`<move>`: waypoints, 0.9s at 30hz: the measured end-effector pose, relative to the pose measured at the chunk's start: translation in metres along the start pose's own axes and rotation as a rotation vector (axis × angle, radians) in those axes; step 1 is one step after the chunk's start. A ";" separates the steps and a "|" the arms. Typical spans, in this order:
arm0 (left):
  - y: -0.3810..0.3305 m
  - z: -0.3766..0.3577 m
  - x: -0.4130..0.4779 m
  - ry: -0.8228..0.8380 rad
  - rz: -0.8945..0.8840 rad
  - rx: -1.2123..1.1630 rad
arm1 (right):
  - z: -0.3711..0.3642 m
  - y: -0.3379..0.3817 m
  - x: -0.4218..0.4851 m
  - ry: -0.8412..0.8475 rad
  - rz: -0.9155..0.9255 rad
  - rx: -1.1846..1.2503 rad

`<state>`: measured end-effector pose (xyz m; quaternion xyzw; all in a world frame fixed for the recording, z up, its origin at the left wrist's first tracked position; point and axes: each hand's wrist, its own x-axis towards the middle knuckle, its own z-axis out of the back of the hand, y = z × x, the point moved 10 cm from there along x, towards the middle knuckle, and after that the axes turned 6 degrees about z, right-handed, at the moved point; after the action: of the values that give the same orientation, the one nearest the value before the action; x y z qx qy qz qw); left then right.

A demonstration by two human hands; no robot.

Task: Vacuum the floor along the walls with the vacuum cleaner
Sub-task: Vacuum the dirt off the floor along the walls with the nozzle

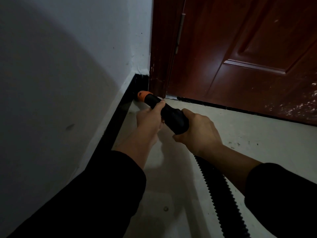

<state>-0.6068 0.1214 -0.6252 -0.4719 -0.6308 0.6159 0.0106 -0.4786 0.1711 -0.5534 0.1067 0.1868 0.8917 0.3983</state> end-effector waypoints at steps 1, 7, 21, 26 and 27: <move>0.000 0.000 -0.001 0.004 -0.002 0.005 | 0.001 0.000 -0.001 0.003 0.004 -0.003; 0.006 0.000 -0.008 0.013 -0.010 0.008 | 0.004 0.001 -0.008 0.011 0.033 -0.010; 0.023 0.014 -0.044 -0.104 0.005 -0.018 | 0.009 0.006 -0.041 0.044 0.090 -0.029; 0.033 0.021 -0.060 -0.165 0.033 -0.006 | 0.010 0.008 -0.054 0.063 0.118 -0.067; 0.035 0.022 -0.063 -0.166 0.035 -0.007 | 0.010 0.008 -0.057 0.067 0.124 -0.075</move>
<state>-0.5651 0.0593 -0.6221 -0.4302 -0.6232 0.6509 -0.0544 -0.4429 0.1258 -0.5428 0.0731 0.1597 0.9240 0.3396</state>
